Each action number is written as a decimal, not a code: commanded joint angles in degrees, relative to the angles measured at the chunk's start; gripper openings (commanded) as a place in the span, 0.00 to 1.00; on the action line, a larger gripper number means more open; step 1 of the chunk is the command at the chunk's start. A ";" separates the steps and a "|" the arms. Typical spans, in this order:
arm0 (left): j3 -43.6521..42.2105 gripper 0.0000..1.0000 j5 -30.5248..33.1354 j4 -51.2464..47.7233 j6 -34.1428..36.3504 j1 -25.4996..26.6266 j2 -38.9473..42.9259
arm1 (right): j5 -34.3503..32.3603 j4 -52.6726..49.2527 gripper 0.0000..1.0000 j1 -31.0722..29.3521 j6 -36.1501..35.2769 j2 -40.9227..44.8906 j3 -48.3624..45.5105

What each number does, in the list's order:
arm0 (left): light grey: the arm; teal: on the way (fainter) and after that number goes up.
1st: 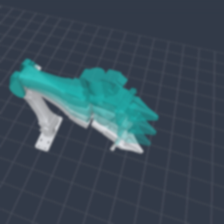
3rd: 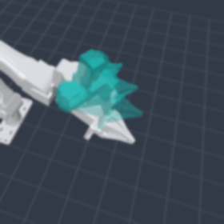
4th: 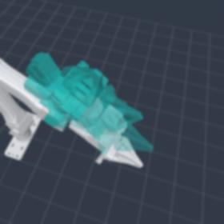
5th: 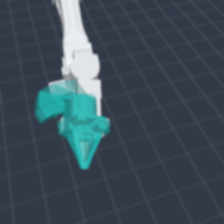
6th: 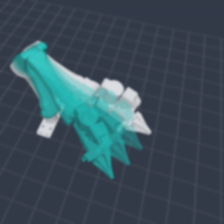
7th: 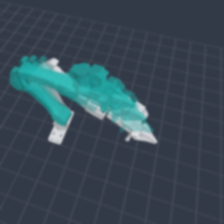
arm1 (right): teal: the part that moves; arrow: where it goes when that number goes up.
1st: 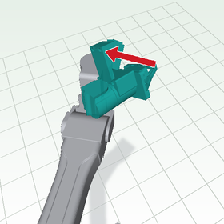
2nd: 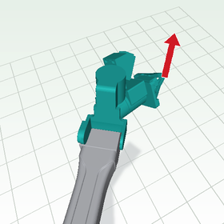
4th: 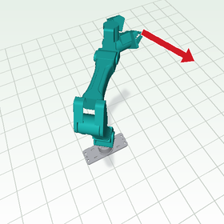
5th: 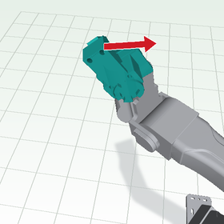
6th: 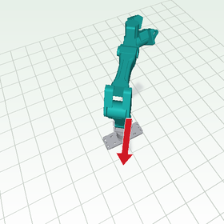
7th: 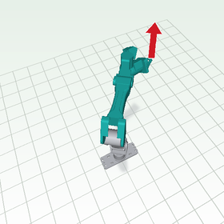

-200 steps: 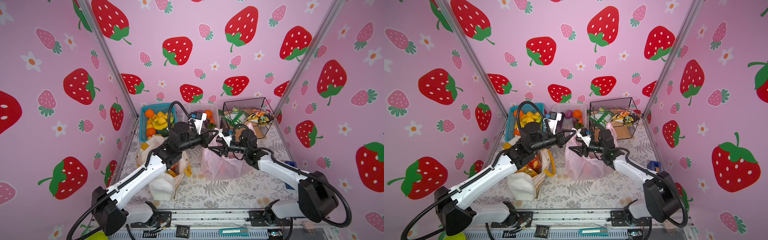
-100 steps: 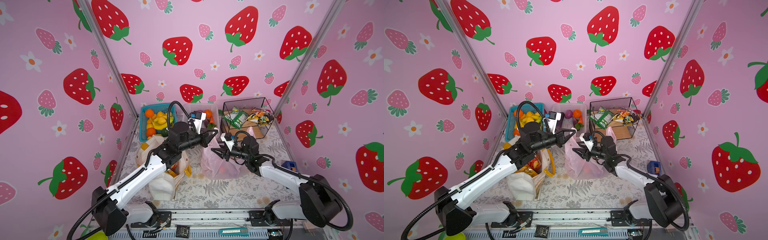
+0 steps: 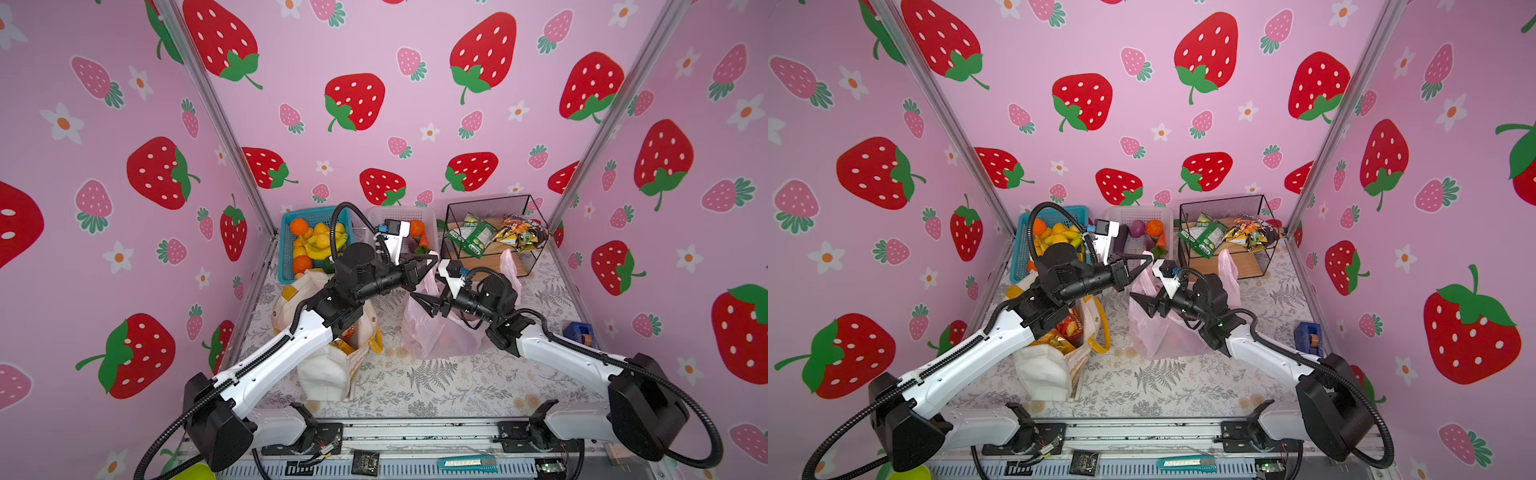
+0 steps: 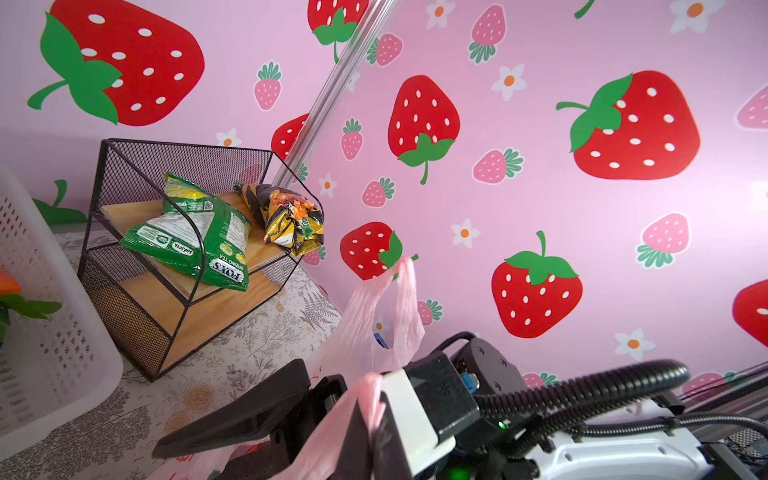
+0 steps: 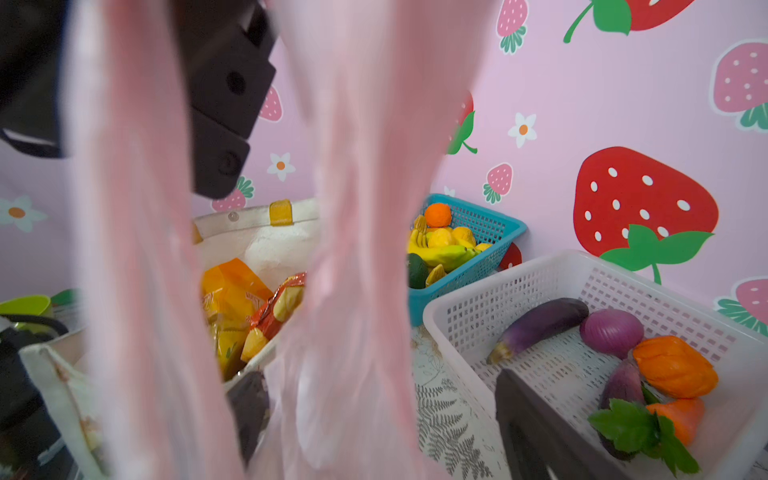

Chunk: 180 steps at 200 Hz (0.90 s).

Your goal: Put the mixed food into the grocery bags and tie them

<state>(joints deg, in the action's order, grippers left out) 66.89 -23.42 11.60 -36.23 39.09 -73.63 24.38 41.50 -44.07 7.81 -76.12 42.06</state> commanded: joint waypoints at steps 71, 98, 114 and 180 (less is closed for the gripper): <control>-2.40 0.00 2.18 6.37 -5.97 0.21 1.41 | -50.12 -1.10 0.59 -9.89 14.37 -3.81 -2.51; -2.69 0.00 3.43 4.93 -4.76 0.20 2.47 | -51.58 -2.21 0.49 -9.90 15.62 -5.45 -5.94; -2.67 0.00 4.08 4.20 -3.88 0.16 2.70 | -50.64 -2.12 0.44 -9.84 14.22 -4.85 -6.97; 0.47 0.00 1.86 0.93 -1.24 -0.24 0.51 | -23.32 -4.83 0.76 -4.72 0.71 0.77 -5.33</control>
<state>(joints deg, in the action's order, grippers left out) 63.83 -20.53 10.94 -38.89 39.20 -73.54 -11.88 40.05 -51.05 14.17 -78.28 36.01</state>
